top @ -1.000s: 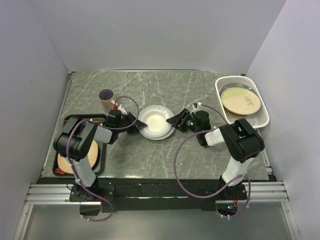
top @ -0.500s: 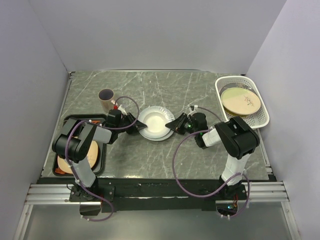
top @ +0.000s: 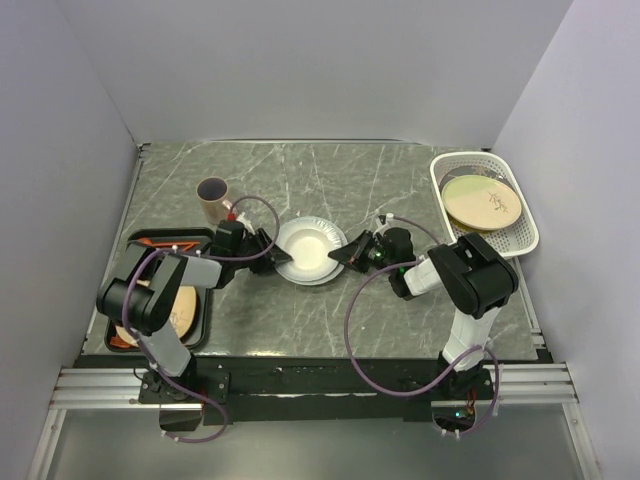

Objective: Place the plates into the plastic bin on the countertop
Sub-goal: Pick up the plate at the center of the board, then place the plate in the plastic bin.

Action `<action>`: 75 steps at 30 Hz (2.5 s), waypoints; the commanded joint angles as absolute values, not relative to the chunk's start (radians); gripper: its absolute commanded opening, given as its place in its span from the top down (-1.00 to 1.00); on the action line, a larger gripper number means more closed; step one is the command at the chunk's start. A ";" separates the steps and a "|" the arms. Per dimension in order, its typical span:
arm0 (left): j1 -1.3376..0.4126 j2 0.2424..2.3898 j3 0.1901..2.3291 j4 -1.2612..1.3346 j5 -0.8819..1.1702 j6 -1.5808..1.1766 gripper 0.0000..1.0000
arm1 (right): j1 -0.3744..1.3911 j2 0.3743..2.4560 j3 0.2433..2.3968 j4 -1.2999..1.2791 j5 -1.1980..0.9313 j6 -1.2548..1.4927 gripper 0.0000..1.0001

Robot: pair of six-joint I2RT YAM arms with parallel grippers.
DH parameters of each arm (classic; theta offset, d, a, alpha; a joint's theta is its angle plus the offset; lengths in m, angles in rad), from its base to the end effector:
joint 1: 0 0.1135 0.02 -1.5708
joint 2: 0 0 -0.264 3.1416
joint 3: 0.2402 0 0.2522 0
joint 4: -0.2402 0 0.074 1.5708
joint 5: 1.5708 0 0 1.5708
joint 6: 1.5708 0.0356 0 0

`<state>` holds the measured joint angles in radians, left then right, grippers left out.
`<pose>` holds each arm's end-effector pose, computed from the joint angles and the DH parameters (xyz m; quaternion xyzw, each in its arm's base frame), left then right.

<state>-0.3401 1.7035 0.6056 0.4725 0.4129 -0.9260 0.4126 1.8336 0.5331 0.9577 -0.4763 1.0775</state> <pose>0.2840 -0.1157 0.1220 -0.1623 0.8613 -0.4108 0.2513 0.2786 0.1398 0.1129 0.1308 0.7951 0.5213 0.2808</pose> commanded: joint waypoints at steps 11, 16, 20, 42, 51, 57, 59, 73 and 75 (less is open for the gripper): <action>-0.350 1.413 0.595 0.181 0.184 -0.724 -0.86 | 0.420 1.781 0.503 1.015 -0.454 1.049 1.00; -0.351 1.299 0.548 0.170 0.167 -0.715 -0.99 | 0.422 1.769 0.499 1.017 -0.453 1.051 1.00; -0.350 1.224 0.535 0.141 0.152 -0.712 -0.99 | 0.423 1.746 0.505 1.005 -0.448 1.054 1.00; -0.350 1.164 0.496 0.132 0.156 -0.712 -0.99 | 0.423 1.509 0.546 0.833 -0.430 1.029 1.00; -0.351 1.143 0.500 0.095 0.141 -0.693 -0.99 | 0.358 1.447 0.568 0.759 -0.428 1.005 1.00; -0.350 1.146 0.497 0.095 0.149 -0.690 -0.99 | 0.253 1.399 0.578 0.704 -0.456 0.986 1.00; -0.350 1.152 0.491 0.101 0.155 -0.692 -0.99 | 0.203 1.385 0.575 0.680 -0.471 0.980 1.00; -0.356 1.219 0.483 0.184 0.204 -0.719 -0.99 | -0.127 1.233 0.587 0.474 -0.549 0.919 1.00; -0.360 1.223 0.480 0.190 0.204 -0.722 -0.99 | -0.156 1.212 0.595 0.434 -0.543 0.905 1.00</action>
